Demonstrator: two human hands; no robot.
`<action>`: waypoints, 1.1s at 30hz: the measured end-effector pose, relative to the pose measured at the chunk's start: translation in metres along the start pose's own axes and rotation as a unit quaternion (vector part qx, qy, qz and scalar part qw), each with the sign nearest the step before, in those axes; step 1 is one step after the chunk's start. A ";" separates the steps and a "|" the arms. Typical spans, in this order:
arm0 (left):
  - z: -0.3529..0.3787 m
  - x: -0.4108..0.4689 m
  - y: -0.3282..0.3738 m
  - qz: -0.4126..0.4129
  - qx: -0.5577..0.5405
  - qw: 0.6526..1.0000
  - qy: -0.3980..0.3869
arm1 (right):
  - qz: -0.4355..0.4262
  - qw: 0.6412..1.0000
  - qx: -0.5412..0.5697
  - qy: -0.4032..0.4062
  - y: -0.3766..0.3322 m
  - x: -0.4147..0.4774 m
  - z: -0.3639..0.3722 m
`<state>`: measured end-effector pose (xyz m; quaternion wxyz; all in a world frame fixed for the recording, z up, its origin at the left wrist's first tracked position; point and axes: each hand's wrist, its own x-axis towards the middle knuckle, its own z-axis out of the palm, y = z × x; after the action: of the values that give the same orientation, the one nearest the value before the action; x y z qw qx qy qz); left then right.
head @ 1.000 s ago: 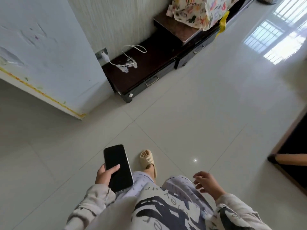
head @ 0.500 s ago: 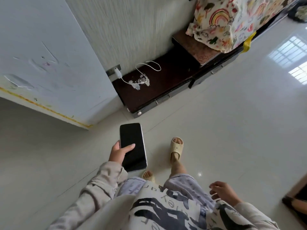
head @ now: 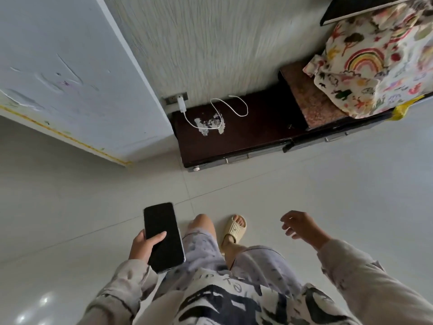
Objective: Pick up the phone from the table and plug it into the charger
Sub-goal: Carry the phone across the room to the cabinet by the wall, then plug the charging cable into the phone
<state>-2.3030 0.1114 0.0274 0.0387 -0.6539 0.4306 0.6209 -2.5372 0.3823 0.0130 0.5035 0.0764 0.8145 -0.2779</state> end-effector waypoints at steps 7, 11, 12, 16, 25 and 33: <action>0.035 0.020 0.036 -0.005 -0.004 1.000 0.020 | -0.008 1.000 0.023 -0.021 -0.045 0.037 -0.021; 0.063 0.039 0.075 0.005 0.007 1.000 0.002 | 0.035 0.999 0.001 -0.025 -0.047 0.055 -0.022; 0.071 0.044 0.087 0.008 0.008 1.000 -0.005 | 0.046 0.999 -0.003 -0.022 -0.048 0.059 -0.024; 0.102 0.064 0.137 0.034 0.024 0.999 -0.031 | 0.079 0.997 -0.005 -0.017 -0.062 0.080 -0.038; 0.143 0.123 0.191 0.050 0.055 0.995 -0.060 | 0.119 0.992 -0.025 -0.035 -0.093 0.133 -0.037; 0.166 0.204 0.171 -0.006 0.070 0.997 -0.030 | 0.102 0.989 -0.060 -0.085 -0.134 0.232 -0.027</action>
<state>-2.5656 -0.0041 -0.0993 0.1009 -0.6328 0.4681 0.6085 -2.7240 0.2487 -0.1275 0.6002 0.1048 0.7719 -0.1817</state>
